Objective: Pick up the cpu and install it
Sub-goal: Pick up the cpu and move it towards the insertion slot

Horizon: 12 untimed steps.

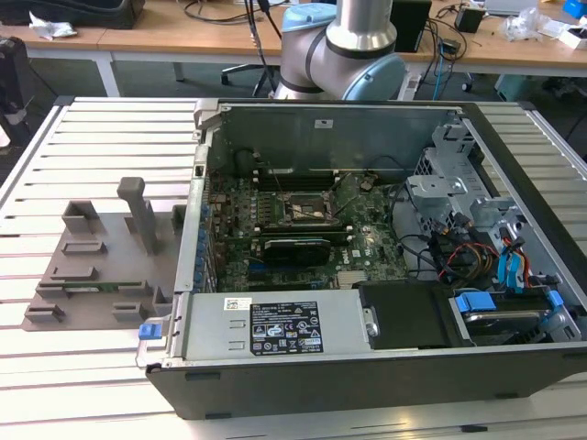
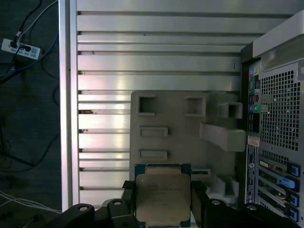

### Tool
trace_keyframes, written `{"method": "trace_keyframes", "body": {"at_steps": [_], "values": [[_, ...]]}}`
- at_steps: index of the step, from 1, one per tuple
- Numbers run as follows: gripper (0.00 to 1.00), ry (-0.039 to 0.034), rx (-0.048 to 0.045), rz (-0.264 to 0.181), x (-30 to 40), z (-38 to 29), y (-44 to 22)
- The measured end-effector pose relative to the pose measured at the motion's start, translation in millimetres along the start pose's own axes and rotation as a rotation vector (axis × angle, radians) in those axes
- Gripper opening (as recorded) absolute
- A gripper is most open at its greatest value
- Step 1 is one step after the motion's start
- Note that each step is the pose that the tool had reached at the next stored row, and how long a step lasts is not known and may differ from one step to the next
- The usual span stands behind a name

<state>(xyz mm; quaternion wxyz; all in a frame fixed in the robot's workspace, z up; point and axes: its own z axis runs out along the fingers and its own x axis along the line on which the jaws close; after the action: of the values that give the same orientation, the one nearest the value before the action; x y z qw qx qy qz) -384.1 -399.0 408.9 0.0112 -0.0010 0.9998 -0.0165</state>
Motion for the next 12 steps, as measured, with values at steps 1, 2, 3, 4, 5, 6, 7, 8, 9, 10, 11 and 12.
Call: {"method": "trace_keyframes", "body": {"at_steps": [1, 2, 3, 4, 5, 6, 7, 8, 9, 10, 11, 12], "values": [[0.55, 0.0002, 0.0001, 0.000, -0.1, -3.3, -0.1], [0.55, 0.0000, 0.0000, 0.000, -0.1, -4.7, -0.2], [0.55, 0.0000, -0.0001, 0.000, -0.1, -4.7, -0.2], [0.55, 0.0001, -0.0001, 0.000, -0.2, -4.8, -0.1], [0.55, 0.0001, -0.0001, 0.000, -0.2, -4.8, -0.2], [0.55, 0.0001, -0.0001, 0.000, -0.2, -4.9, -0.2], [0.55, 0.0003, 0.0000, 0.000, -0.9, -5.0, -0.2], [0.55, 0.0002, -0.0002, 0.000, -3.2, -4.8, -0.2], [0.55, 0.0002, -0.0001, 0.000, -7.6, -4.8, -0.1], [0.55, 0.0000, -0.0002, 0.000, -12.3, -4.6, -0.1], [0.55, 0.0000, -0.0002, 0.000, -14.9, -4.5, 0.0], [0.55, 0.0001, -0.0002, 0.000, -17.4, -4.5, 0.0]]}}
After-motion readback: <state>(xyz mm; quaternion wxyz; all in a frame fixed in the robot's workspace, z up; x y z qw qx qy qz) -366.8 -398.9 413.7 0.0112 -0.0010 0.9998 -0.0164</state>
